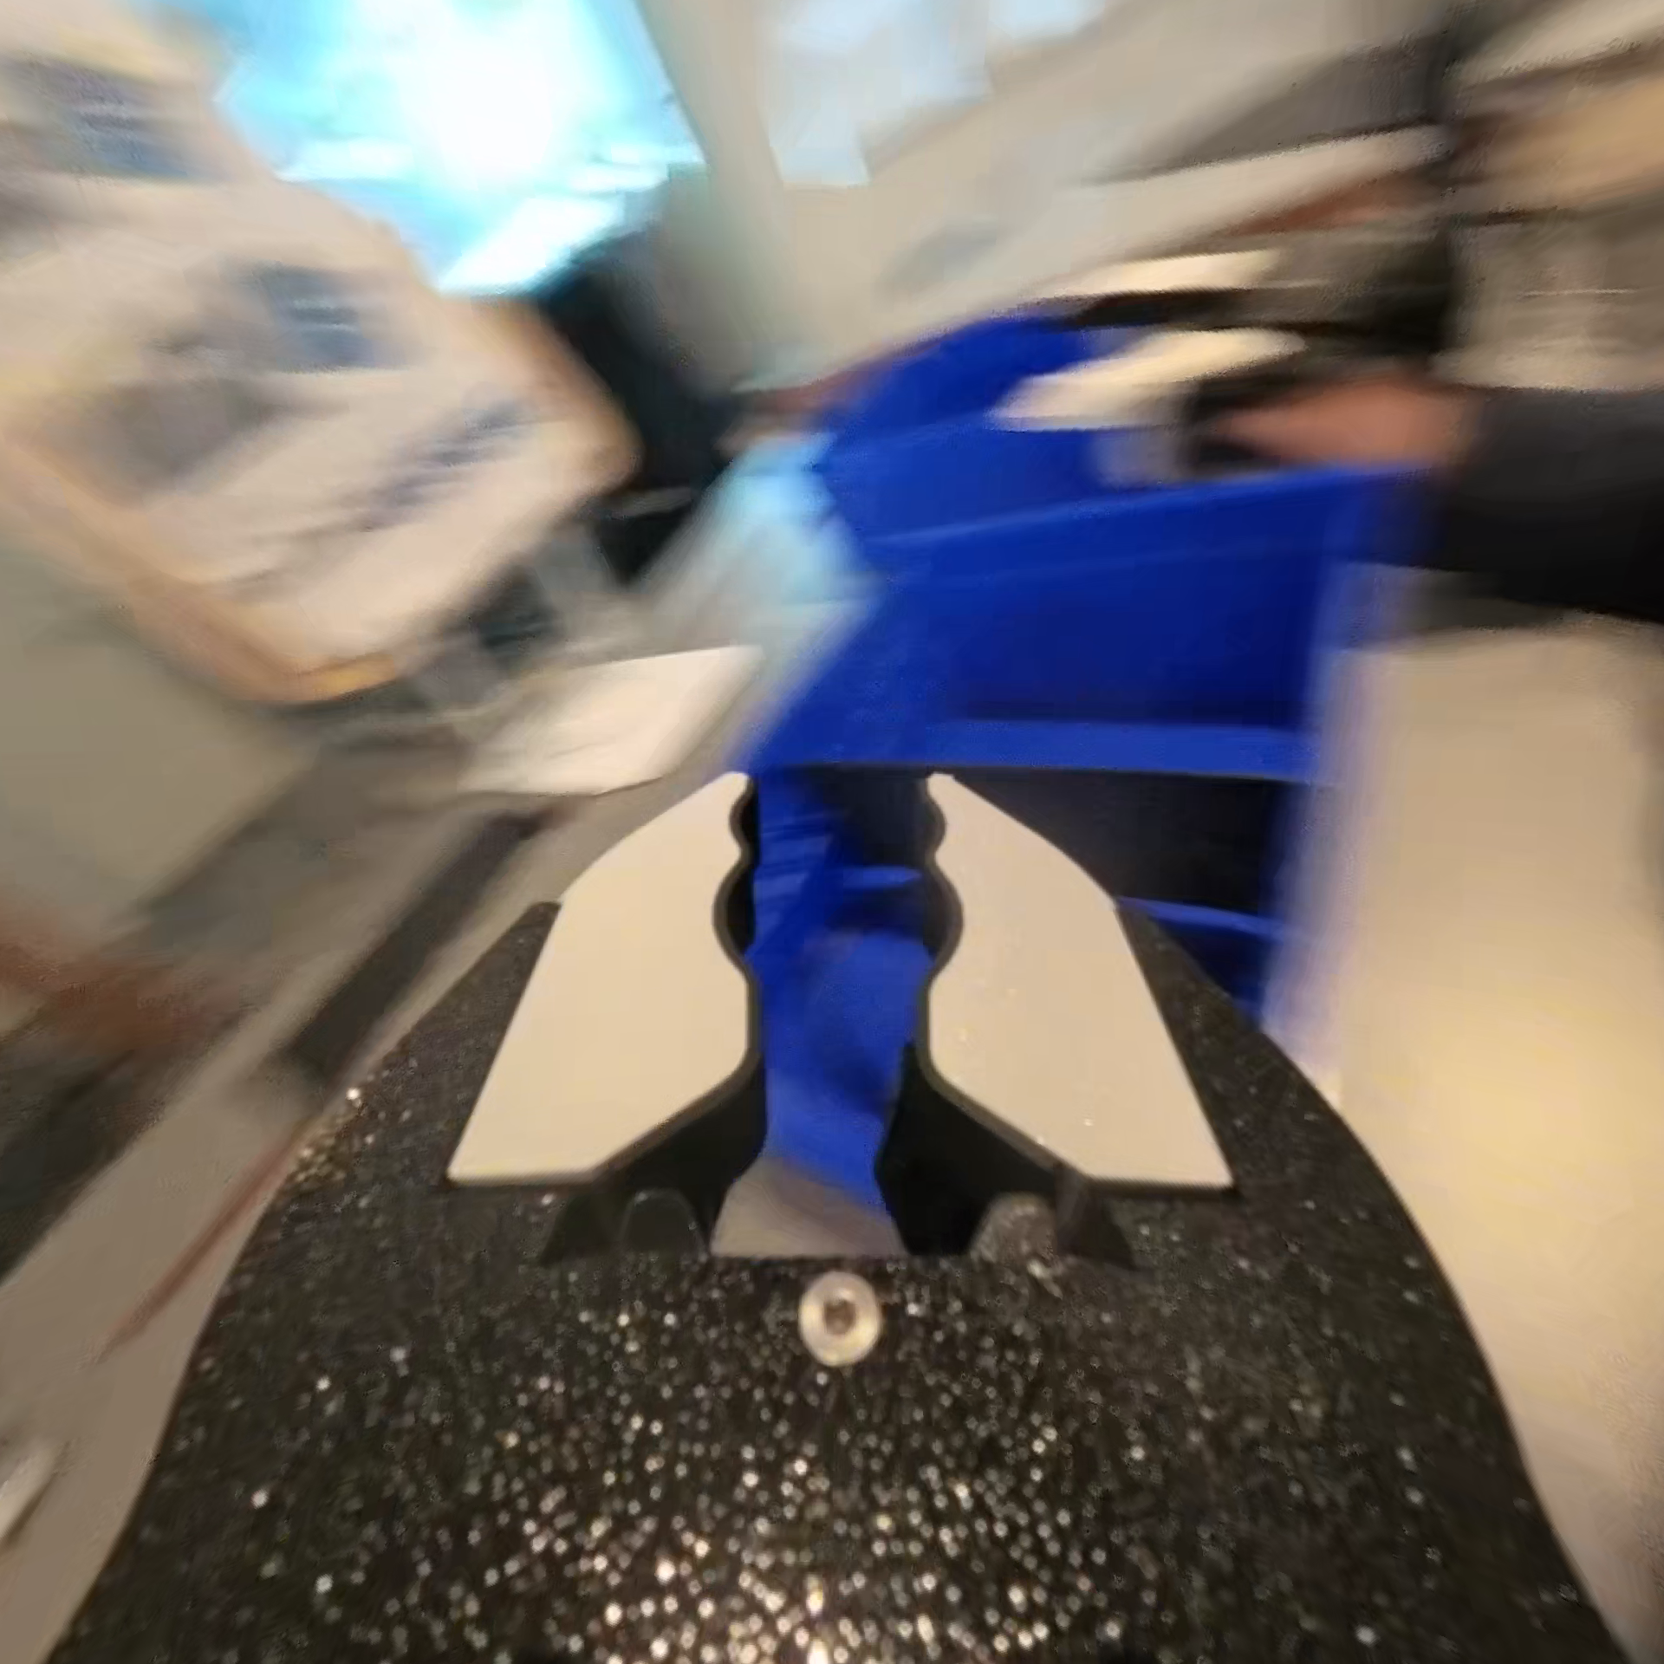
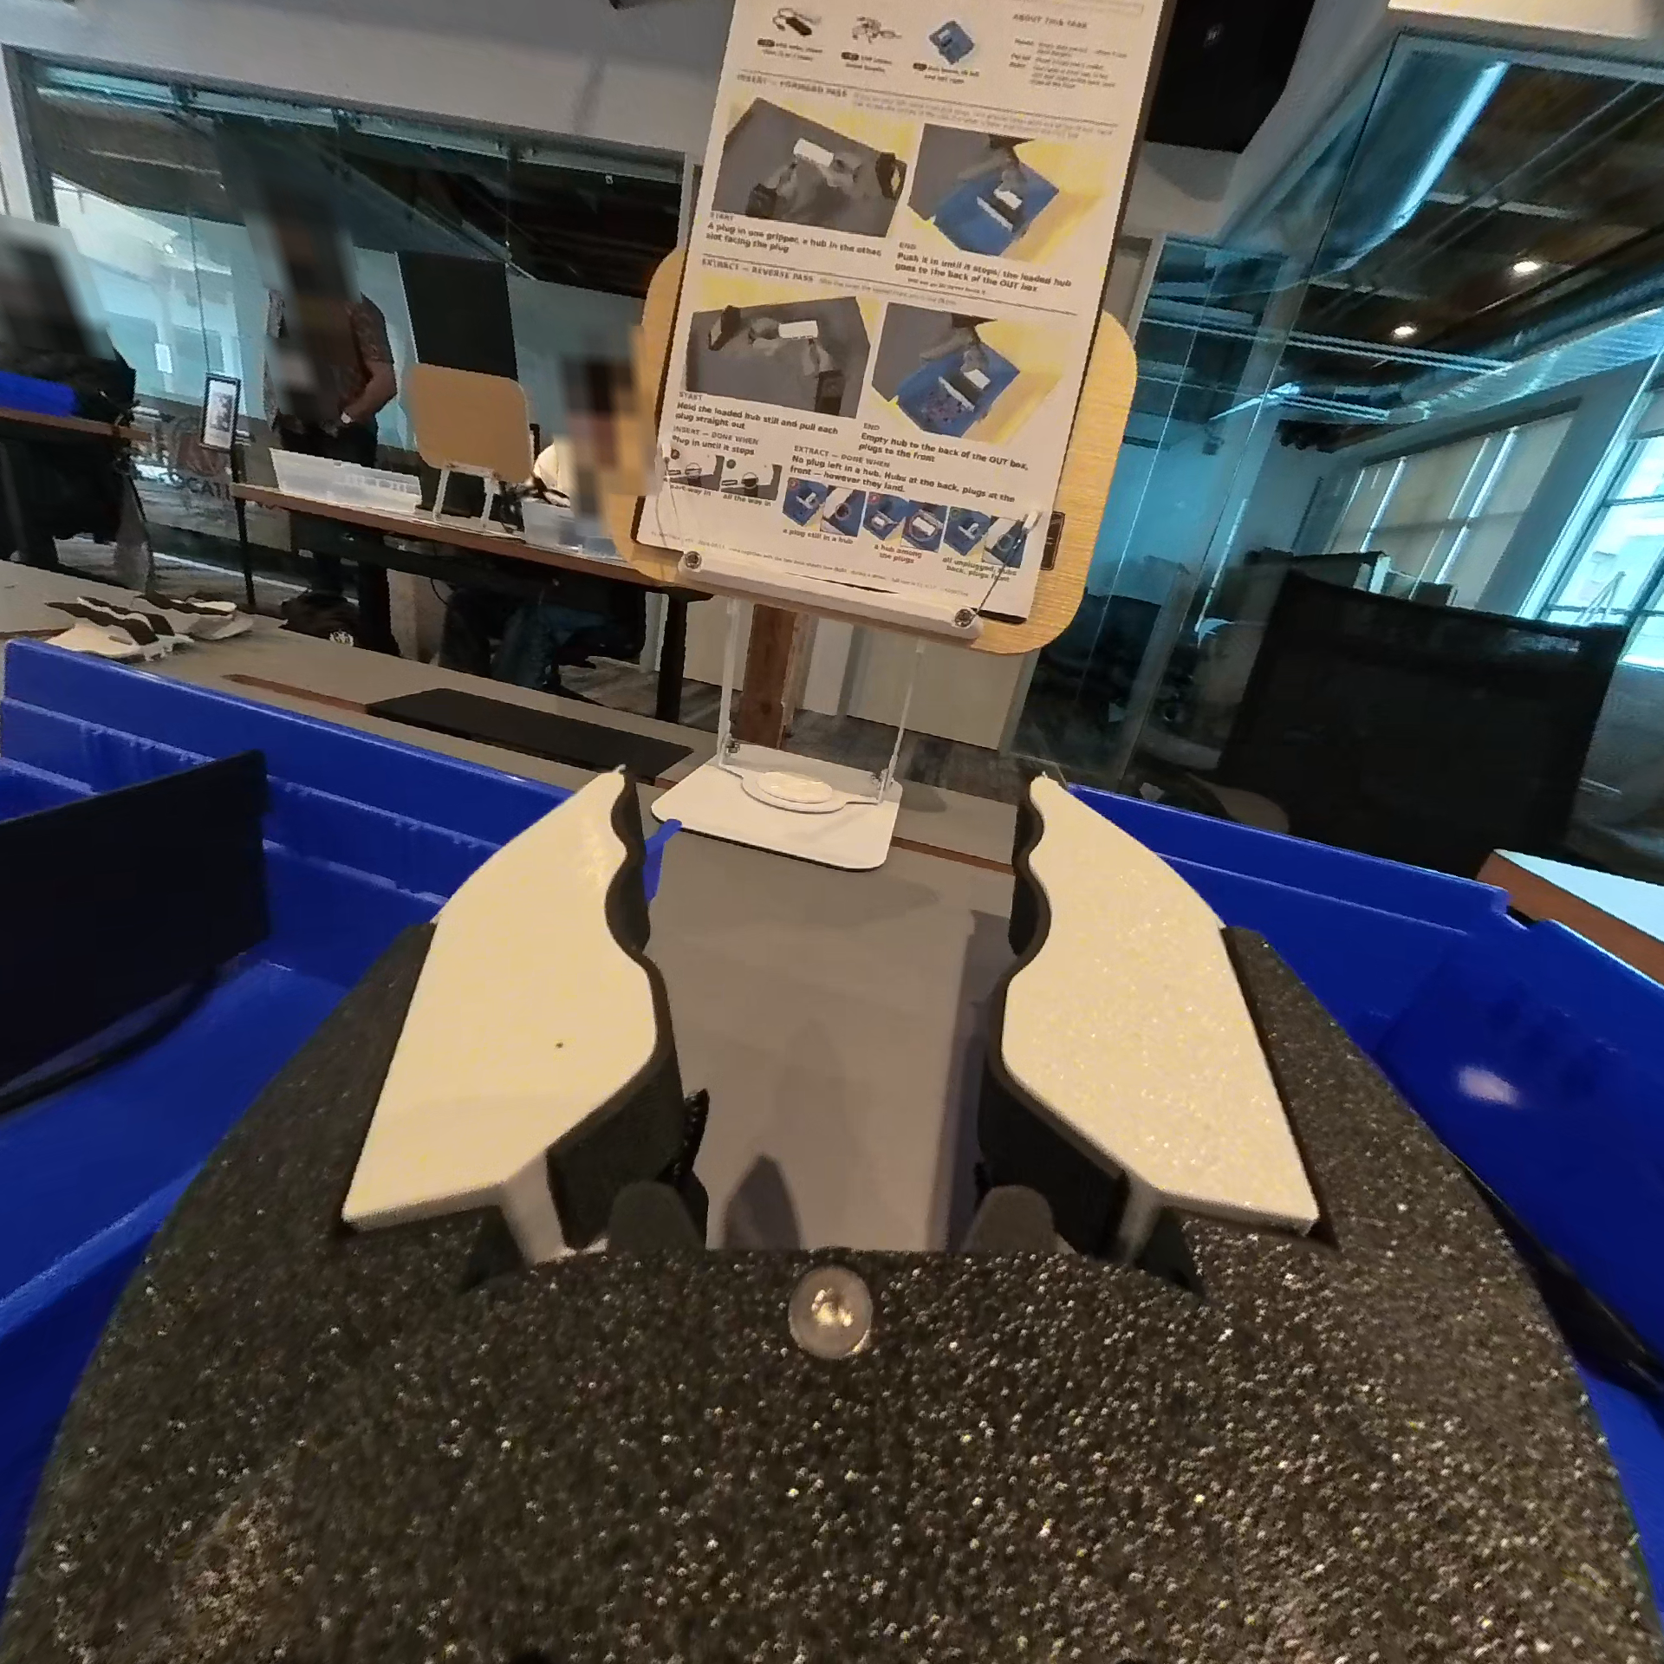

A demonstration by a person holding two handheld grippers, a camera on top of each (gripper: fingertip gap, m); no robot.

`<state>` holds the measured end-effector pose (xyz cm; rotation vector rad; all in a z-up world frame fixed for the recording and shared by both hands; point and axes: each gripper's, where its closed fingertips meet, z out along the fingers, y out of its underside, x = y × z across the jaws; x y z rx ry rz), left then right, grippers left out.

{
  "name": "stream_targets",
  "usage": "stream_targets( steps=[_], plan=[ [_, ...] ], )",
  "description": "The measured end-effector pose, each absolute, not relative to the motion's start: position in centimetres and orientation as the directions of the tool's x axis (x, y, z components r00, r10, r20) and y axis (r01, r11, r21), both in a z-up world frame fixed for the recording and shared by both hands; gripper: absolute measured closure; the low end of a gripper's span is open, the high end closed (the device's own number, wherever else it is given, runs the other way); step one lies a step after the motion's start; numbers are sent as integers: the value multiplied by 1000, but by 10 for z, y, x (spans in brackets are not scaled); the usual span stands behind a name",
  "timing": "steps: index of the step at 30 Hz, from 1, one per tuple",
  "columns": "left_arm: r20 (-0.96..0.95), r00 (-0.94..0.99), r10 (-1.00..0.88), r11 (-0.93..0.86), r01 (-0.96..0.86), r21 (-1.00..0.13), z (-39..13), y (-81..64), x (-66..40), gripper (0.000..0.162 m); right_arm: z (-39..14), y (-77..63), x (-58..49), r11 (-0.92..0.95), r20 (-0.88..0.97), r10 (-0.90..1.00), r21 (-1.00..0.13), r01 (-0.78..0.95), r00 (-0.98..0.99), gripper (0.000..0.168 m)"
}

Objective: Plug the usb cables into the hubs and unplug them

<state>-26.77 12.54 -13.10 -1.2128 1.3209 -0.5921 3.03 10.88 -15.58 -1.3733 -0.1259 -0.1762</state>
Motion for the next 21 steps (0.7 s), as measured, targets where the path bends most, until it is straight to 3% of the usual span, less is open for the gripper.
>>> stream_targets(
  steps=[4, 7, 10, 14, 21],
  plan=[
    [-279, 723, -632, 148, -241, -959, -108, 218, -333, 135, -159, 110, 30, 170, 191, -51, -965, 197, 980, 90],
    [-152, 860, -486, 46, -148, -988, -127, 256, -363, 131, -161, 111, 30, 161, 205, -53, -964, 211, 977, 90],
    [-129, 925, -359, -11, -143, -990, -164, 280, -379, 125, -162, 111, 30, 156, 210, -57, -964, 216, 976, 90],
    [-315, 931, -184, -88, -335, -938, -202, 298, -398, 126, -165, 112, 30, 140, 255, -60, -955, 261, 965, 92],
    [-331, 917, -222, -135, -365, -921, -233, 308, -386, 127, -130, 87, 47, 142, 404, -179, -892, 430, 897, 96]
  ],
)
